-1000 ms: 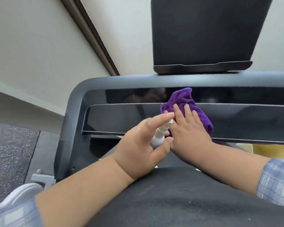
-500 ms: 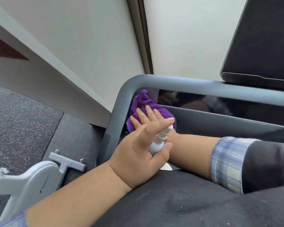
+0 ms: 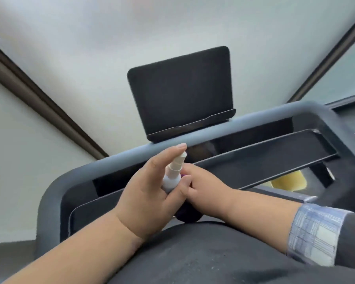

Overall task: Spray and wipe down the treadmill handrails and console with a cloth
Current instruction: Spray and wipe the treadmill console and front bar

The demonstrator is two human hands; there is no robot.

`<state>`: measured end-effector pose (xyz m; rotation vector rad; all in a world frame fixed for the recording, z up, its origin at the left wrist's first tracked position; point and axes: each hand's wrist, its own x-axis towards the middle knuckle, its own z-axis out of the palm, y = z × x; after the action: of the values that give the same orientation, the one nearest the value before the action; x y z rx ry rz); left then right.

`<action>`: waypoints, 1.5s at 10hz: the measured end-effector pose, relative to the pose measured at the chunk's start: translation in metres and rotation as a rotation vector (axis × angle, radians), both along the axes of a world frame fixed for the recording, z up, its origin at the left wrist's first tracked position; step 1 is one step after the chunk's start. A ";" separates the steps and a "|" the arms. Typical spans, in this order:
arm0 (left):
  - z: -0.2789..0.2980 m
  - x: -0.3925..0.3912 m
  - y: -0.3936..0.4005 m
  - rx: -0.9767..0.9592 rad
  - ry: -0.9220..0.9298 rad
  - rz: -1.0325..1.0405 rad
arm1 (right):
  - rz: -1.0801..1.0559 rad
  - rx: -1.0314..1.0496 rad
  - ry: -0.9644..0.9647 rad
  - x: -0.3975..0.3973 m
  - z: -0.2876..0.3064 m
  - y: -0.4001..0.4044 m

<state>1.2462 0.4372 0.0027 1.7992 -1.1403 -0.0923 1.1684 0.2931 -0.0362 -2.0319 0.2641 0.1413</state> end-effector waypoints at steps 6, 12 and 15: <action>-0.003 -0.145 -0.250 0.247 0.113 -0.667 | -1.407 -0.227 -0.172 -0.278 0.007 -0.175; -0.029 -0.171 -0.324 0.413 0.146 -0.493 | -0.672 -0.795 0.508 -0.202 -0.042 -0.350; -0.039 -0.165 -0.341 0.438 0.228 -0.392 | -0.559 -0.897 0.621 -0.255 -0.042 -0.332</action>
<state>1.0817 0.0959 -0.0358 1.8482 -1.3624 -0.8123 0.9129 -0.0391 -0.0783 -2.6312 1.4850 0.3441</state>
